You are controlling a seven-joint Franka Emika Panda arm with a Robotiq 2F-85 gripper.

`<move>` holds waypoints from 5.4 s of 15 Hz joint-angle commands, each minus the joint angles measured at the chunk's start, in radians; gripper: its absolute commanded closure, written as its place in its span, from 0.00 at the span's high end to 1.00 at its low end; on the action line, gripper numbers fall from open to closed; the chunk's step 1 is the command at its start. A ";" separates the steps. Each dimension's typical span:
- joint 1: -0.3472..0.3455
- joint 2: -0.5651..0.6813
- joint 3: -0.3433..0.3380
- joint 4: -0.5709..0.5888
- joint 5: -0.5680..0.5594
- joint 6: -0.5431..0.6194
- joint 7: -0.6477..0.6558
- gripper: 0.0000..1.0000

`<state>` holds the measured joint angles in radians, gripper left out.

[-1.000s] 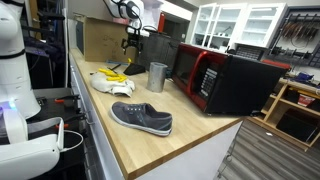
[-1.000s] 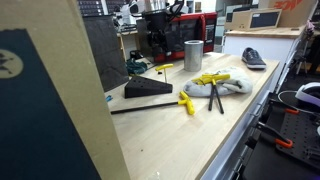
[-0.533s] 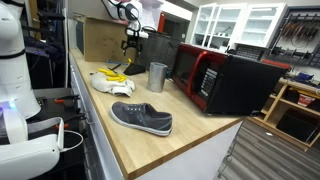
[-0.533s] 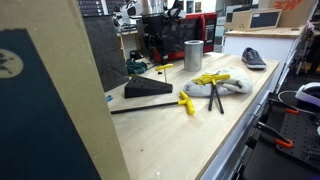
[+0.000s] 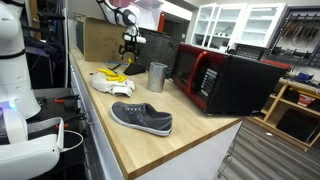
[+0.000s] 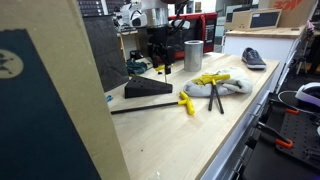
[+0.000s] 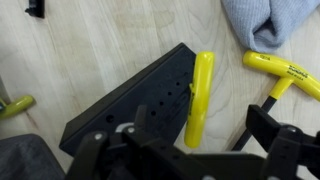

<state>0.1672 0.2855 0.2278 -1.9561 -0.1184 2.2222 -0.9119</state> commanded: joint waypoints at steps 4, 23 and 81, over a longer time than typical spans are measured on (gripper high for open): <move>-0.011 -0.080 -0.013 -0.138 -0.029 0.125 0.022 1.00; -0.025 -0.149 -0.021 -0.285 -0.054 0.326 0.032 0.02; -0.035 0.003 -0.022 0.027 0.019 -0.079 0.081 0.02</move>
<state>0.1338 0.2592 0.1985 -1.9768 -0.1139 2.1868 -0.8154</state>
